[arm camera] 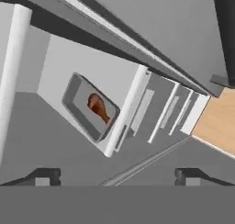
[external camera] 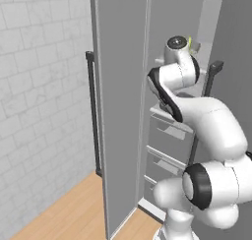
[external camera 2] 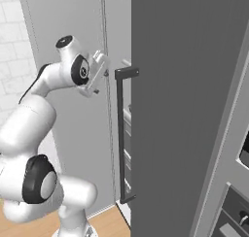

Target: Take the meat container that has the chicken drumstick and place it on the second highest rack of the freezer. Then take the vegetable container that has the corn and garlic and place it on the highest rack of the freezer.

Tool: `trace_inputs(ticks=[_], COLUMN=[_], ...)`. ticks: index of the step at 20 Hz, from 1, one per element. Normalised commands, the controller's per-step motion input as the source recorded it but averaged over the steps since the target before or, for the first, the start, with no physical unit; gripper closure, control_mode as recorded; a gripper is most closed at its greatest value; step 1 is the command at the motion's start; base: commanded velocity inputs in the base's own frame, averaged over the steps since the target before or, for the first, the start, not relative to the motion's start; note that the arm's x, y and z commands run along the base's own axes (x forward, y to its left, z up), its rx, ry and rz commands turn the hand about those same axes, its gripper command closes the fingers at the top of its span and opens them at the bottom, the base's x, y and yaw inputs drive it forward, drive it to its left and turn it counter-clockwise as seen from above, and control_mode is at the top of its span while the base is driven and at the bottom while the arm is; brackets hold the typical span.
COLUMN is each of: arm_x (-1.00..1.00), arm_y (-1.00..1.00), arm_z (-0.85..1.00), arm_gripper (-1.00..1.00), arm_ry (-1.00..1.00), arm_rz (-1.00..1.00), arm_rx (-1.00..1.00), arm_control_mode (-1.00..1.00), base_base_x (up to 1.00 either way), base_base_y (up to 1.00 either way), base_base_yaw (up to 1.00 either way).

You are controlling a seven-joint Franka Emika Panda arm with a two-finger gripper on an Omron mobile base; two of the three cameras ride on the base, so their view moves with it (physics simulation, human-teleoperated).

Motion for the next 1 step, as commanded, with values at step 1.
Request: trace_inputs(ticks=[1], arm_x=[-1.00], arm_y=[0.00], arm_z=[-0.97], arm_gripper=[-1.00], arm_ry=[0.31], arm_rz=[0.00], arm_rx=[-0.10], arm_control_mode=[-1.00], base_base_x=[0.00], base_base_y=[0.00], base_base_yaw=[0.00])
